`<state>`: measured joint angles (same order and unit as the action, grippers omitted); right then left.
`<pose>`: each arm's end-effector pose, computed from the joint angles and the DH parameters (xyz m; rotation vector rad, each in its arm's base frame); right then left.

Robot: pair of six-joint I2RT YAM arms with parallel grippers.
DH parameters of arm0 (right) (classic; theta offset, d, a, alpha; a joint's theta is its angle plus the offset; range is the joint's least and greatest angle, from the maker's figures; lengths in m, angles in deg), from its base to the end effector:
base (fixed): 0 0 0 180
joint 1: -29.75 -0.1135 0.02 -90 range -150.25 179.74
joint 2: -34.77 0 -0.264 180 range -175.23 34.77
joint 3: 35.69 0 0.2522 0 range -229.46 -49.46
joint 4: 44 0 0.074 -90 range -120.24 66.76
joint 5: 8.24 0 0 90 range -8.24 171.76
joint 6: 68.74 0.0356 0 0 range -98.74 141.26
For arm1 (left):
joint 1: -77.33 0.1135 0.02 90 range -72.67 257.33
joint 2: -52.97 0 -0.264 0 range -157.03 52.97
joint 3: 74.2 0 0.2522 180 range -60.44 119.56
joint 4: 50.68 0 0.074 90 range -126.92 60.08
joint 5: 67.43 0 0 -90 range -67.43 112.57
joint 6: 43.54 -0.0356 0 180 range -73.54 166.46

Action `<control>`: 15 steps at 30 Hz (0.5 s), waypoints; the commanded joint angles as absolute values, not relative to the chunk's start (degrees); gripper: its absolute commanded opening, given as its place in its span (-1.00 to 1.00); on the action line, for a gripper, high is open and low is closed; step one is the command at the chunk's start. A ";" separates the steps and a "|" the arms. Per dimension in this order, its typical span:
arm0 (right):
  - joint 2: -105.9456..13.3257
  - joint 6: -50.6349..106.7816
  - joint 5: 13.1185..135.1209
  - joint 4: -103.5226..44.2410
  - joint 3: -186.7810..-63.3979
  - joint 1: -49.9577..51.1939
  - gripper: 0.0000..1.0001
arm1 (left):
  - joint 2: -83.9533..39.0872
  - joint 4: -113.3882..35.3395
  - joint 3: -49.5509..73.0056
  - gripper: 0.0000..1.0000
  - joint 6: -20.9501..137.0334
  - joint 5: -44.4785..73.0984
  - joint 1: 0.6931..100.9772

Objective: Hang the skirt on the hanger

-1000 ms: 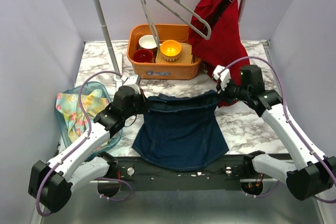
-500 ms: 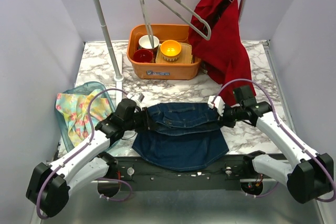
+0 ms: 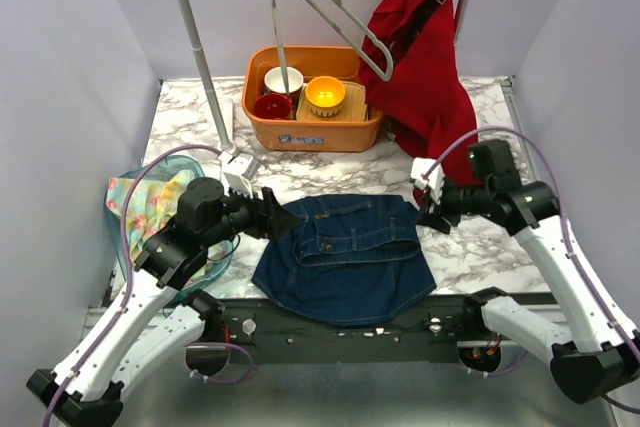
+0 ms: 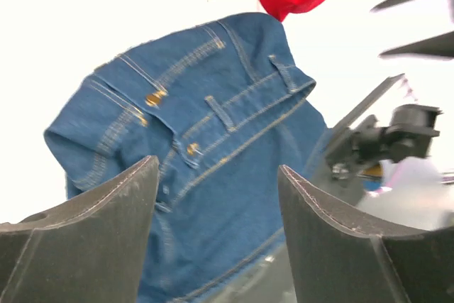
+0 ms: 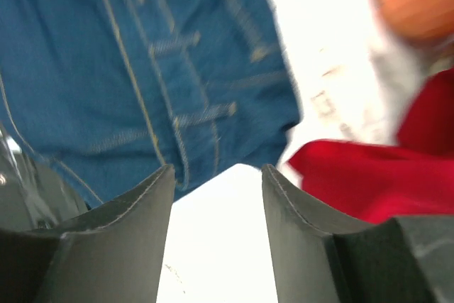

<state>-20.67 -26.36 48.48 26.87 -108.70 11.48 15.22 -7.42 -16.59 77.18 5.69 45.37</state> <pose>0.1579 0.0727 0.3239 -1.4695 1.8404 0.4807 0.1198 -0.0869 0.3179 0.2265 2.0891 -0.9796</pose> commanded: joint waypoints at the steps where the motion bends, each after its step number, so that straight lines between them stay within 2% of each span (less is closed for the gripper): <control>1: -21.47 -16.04 43.89 27.25 -121.68 11.73 0.22 | 15.44 -10.72 -17.55 0.54 65.64 10.96 45.34; 8: -26.22 6.91 43.80 11.29 -137.42 11.73 0.52 | 16.85 -15.82 -21.15 0.69 58.42 17.82 45.34; 10: -28.32 12.87 43.36 8.54 -141.71 11.81 0.52 | 18.51 -17.14 -22.90 0.82 58.24 20.97 45.34; 11: -31.12 14.74 43.09 6.70 -143.22 11.73 0.52 | 19.48 -17.67 -24.83 0.98 58.59 22.12 45.34; 15: -40.10 21.08 46.15 5.80 -153.58 11.47 0.57 | 24.48 -17.50 -25.72 0.98 59.56 28.01 45.34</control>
<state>-30.92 8.31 44.51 10.89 -144.11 11.48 20.07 -15.03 -24.74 60.83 19.57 45.37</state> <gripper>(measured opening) 0.758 0.987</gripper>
